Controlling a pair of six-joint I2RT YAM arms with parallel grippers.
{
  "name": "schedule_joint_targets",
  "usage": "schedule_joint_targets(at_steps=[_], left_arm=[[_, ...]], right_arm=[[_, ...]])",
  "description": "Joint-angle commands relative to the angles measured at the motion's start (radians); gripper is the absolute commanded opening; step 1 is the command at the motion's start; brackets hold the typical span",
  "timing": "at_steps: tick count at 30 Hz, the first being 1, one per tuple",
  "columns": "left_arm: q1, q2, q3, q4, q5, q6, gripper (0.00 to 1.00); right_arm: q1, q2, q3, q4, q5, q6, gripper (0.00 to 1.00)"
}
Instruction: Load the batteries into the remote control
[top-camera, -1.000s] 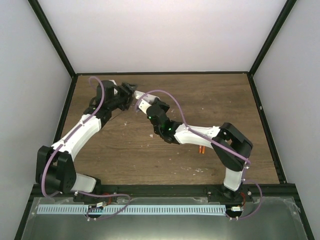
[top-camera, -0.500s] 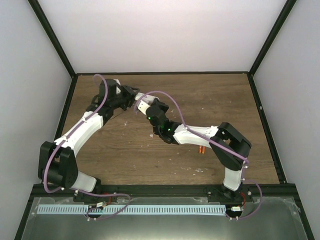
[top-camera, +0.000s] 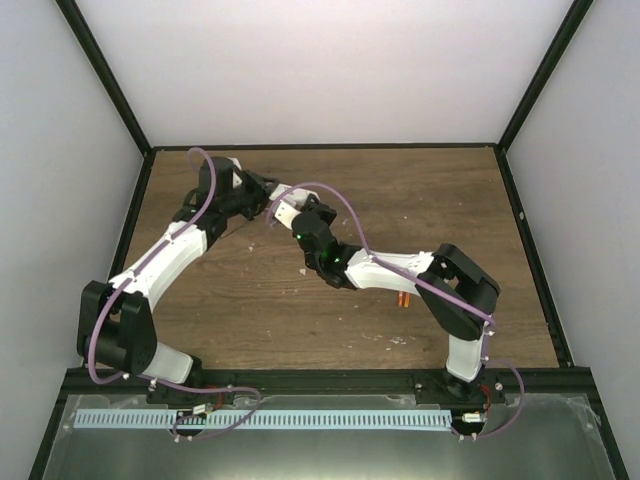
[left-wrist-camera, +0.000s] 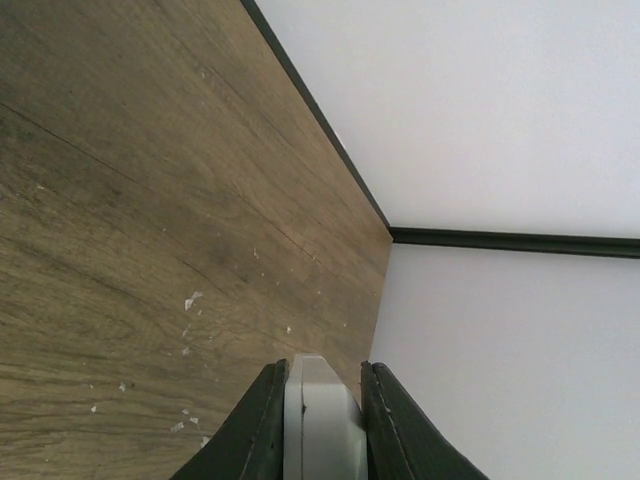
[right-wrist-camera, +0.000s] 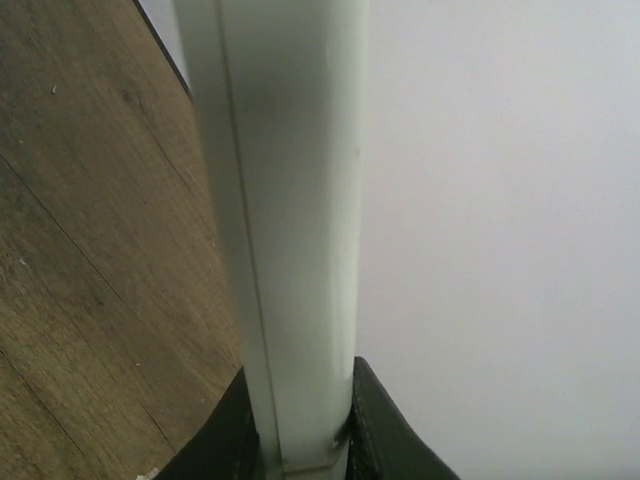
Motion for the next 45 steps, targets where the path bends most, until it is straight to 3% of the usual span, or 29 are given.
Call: schedule_joint_targets(at_steps=[1, 14, 19, 22, 27, 36, 45], left_arm=[[0.000, 0.003, -0.038, 0.065, 0.045, 0.025, 0.10], [0.062, -0.002, -0.182, 0.323, 0.181, -0.030, 0.01], [0.109, 0.016, -0.187, 0.401, 0.267, 0.025, 0.00], [0.145, 0.030, -0.175, 0.409, 0.337, 0.098, 0.00], [0.180, 0.066, -0.133, 0.375, 0.502, 0.231, 0.02], [0.188, 0.102, -0.087, 0.392, 0.733, 0.354, 0.02], [0.188, 0.108, 0.007, 0.179, 0.805, 0.558, 0.00]], right_arm=[[0.000, -0.005, 0.010, 0.041, -0.017, 0.049, 0.18], [-0.019, -0.084, 0.002, -0.091, -0.226, 0.168, 0.99], [-0.061, -0.164, -0.016, -0.214, -0.400, 0.291, 1.00], [-0.103, -0.269, -0.079, -0.203, -0.523, 0.351, 1.00], [-0.165, -0.397, -0.148, -0.227, -0.674, 0.359, 1.00], [-0.296, -0.488, -0.146, -0.451, -1.025, 0.373, 1.00], [-0.304, -0.472, -0.124, -0.590, -1.142, 0.344, 1.00]])
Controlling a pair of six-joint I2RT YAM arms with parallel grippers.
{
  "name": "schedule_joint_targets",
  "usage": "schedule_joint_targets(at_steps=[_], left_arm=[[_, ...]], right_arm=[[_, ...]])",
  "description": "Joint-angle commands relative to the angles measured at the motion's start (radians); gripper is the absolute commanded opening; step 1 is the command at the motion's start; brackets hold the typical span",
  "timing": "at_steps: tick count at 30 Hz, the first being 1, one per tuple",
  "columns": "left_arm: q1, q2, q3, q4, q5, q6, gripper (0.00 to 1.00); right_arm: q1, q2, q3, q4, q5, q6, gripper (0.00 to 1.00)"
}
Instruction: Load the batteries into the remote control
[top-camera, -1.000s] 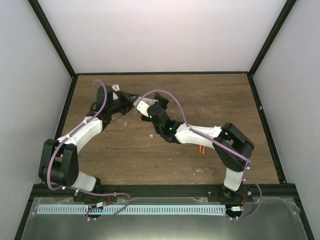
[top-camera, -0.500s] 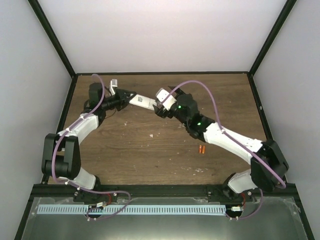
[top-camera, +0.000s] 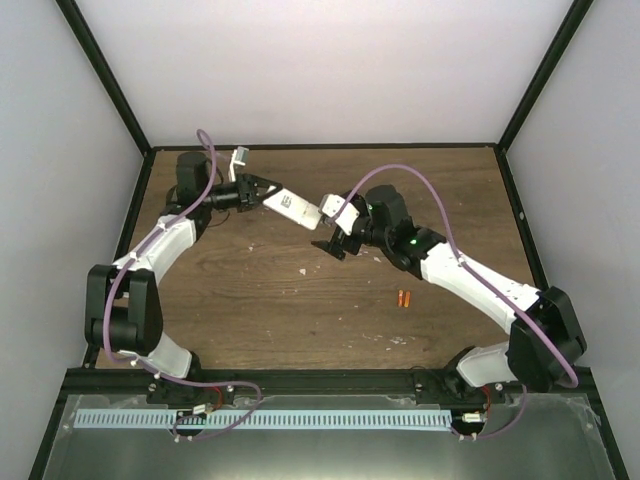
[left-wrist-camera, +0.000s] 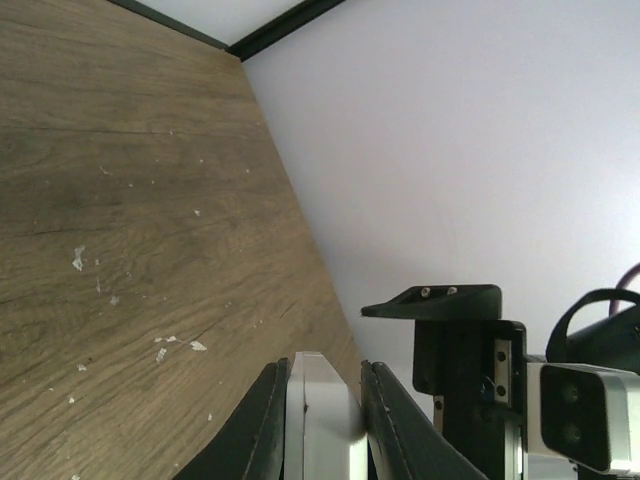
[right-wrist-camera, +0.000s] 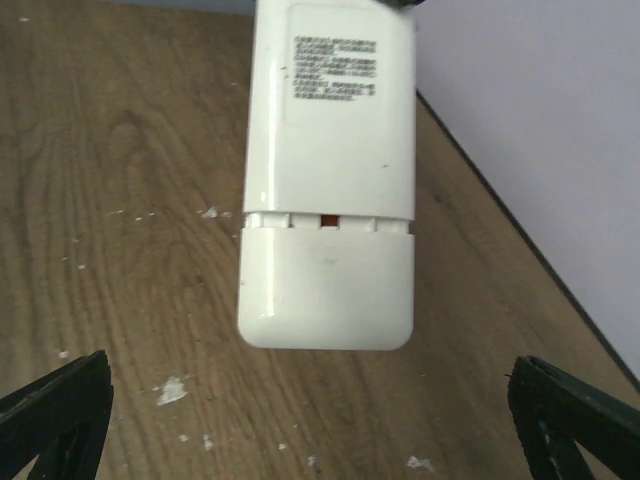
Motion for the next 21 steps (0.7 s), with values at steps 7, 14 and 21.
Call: schedule_joint_targets(at_steps=[7, 14, 21], left_arm=[[0.005, 0.013, 0.039, -0.102, 0.081, 0.148, 0.00], [0.005, 0.004, 0.038, -0.085, 0.115, 0.143, 0.00], [0.003, 0.002, 0.018, -0.056, 0.112, 0.114, 0.00]], right_arm=[[-0.004, 0.026, 0.052, -0.074, -0.094, -0.011, 0.96], [-0.004, 0.065, 0.079, -0.077, -0.064, -0.010, 0.93], [-0.002, 0.075, 0.092, -0.063, -0.066, -0.012, 0.86]])
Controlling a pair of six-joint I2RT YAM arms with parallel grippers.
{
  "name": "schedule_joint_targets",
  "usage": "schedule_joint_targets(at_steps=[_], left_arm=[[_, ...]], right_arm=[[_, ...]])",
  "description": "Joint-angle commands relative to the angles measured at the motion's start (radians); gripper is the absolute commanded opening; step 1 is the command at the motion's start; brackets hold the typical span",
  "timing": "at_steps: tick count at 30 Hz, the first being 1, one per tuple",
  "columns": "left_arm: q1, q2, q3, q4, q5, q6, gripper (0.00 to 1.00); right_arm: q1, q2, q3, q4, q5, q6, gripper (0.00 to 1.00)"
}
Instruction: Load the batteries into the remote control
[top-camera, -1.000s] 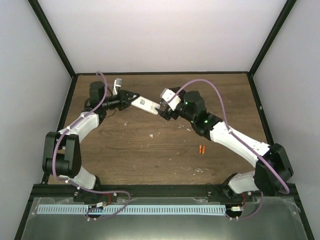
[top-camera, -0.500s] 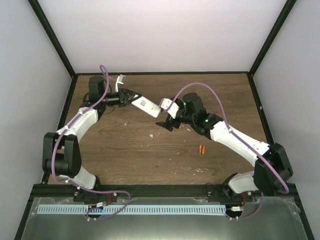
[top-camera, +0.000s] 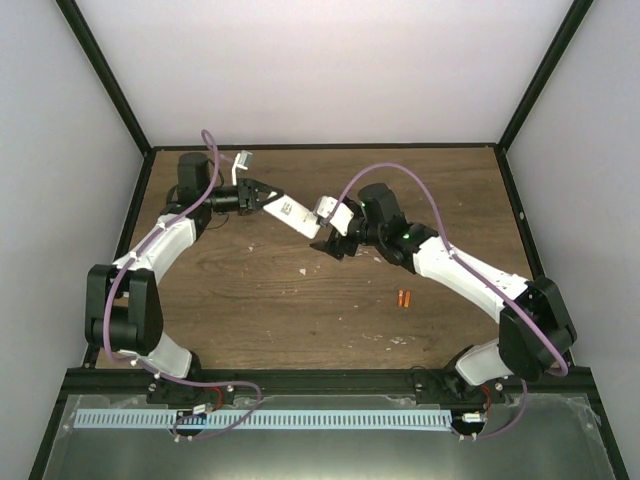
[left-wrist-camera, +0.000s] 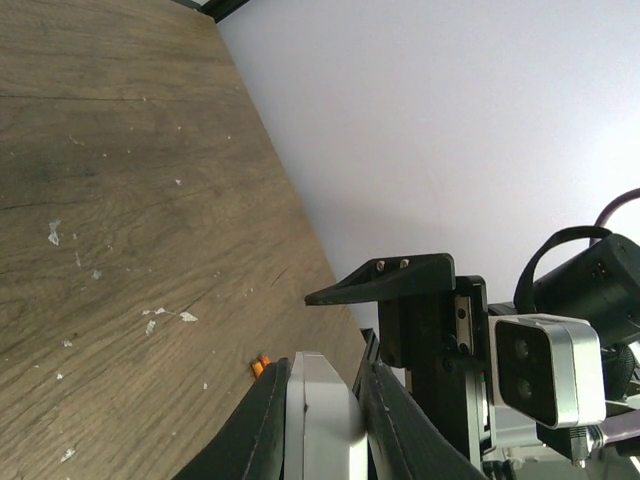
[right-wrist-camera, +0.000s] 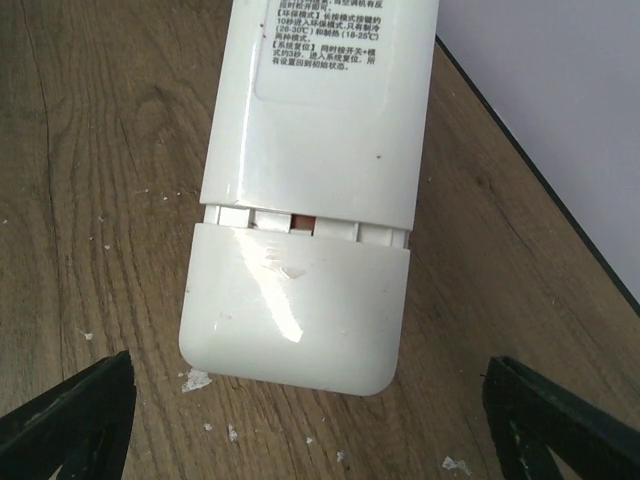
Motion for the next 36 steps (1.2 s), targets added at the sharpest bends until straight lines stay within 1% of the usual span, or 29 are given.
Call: schedule_joint_targets(at_steps=[1, 7, 13, 18, 21, 23, 26, 32, 36], left_arm=[[0.003, 0.000, -0.008, 0.058, 0.023, -0.023, 0.00], [0.001, 0.001, -0.038, 0.136, 0.014, -0.088, 0.00], [0.000, 0.006, -0.039, 0.148, 0.010, -0.099, 0.00], [-0.002, 0.010, -0.039, 0.161, 0.010, -0.111, 0.00], [-0.003, 0.014, -0.037, 0.161, 0.011, -0.111, 0.00], [-0.003, 0.016, -0.038, 0.161, 0.010, -0.113, 0.00], [-0.003, 0.018, -0.039, 0.159, -0.001, -0.111, 0.00], [-0.002, 0.024, -0.022, 0.137, -0.042, -0.099, 0.00], [-0.001, 0.029, 0.026, 0.034, -0.081, -0.021, 0.00]], right_arm=[[-0.002, 0.007, 0.057, 0.007, -0.005, -0.003, 0.84], [0.000, 0.019, 0.065, 0.006, -0.010, 0.004, 0.79], [0.005, 0.031, 0.076, 0.000, -0.026, 0.006, 0.74], [0.007, 0.045, 0.089, -0.014, -0.038, 0.006, 0.65], [0.007, 0.051, 0.098, -0.023, -0.041, 0.004, 0.56], [0.007, 0.052, 0.101, -0.028, -0.043, 0.001, 0.55], [0.007, 0.053, 0.101, -0.042, -0.044, -0.007, 0.48], [0.006, 0.050, 0.086, -0.081, -0.034, -0.014, 0.41], [0.006, 0.048, 0.073, -0.115, -0.028, -0.013, 0.39]])
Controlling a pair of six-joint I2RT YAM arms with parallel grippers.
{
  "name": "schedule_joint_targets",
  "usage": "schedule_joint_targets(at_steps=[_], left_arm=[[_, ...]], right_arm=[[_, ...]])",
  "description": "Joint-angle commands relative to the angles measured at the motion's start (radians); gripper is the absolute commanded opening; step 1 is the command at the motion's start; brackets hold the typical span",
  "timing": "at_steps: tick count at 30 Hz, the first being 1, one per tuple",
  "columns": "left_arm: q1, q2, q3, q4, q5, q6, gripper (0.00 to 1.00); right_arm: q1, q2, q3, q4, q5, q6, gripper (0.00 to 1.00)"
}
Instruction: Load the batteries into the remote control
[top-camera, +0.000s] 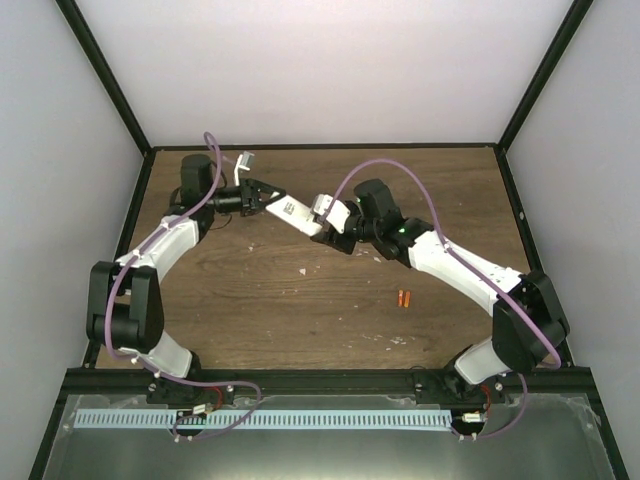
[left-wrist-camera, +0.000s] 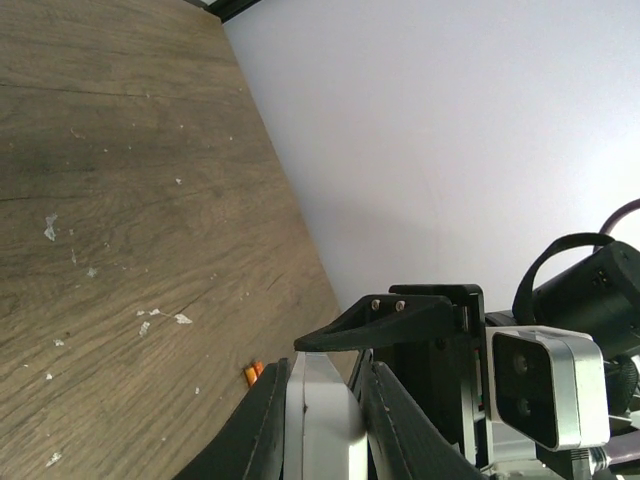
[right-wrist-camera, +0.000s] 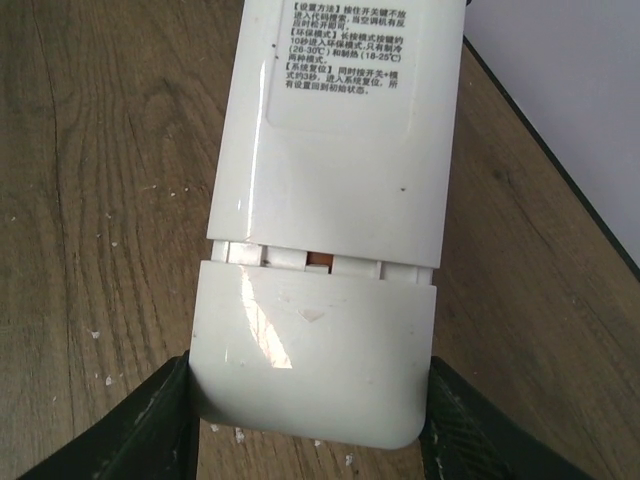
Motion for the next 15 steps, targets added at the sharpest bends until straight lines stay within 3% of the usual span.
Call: schedule_joint_targets(at_steps=[1, 15], left_arm=[[0.005, 0.017, 0.071, -0.105, -0.071, 0.107, 0.00], [0.005, 0.018, 0.151, -0.277, -0.186, 0.242, 0.00]], right_arm=[[0.005, 0.000, 0.018, -0.082, -0.003, -0.008, 0.39], [0.005, 0.077, 0.060, -0.220, 0.074, -0.021, 0.40]])
